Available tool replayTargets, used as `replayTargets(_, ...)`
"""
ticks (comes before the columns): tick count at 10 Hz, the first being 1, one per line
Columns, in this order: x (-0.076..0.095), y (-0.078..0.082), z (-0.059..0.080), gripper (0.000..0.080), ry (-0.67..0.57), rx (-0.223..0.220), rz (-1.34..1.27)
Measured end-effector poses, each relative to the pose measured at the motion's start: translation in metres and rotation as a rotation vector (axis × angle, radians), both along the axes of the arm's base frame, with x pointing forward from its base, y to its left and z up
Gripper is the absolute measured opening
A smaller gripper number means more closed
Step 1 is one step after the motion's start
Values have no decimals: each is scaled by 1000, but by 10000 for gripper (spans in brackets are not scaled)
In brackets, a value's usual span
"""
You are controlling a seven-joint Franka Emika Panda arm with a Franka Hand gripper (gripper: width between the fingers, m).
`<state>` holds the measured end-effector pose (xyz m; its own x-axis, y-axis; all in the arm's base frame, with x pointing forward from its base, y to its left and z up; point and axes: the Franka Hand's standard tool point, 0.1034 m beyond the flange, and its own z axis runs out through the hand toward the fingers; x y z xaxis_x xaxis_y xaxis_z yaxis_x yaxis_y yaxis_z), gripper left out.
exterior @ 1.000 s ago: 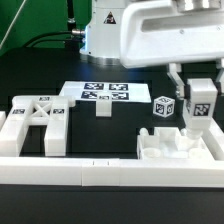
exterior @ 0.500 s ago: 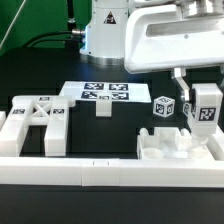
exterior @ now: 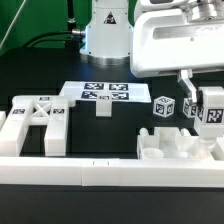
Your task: Assemble chair
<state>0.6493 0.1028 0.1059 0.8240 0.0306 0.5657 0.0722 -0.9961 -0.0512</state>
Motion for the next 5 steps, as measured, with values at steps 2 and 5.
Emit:
replayTargets(2, -1, -2, -4, 287, 3, -10, 12)
replayTargets(5, -5, -5, -18, 287, 17, -29, 31)
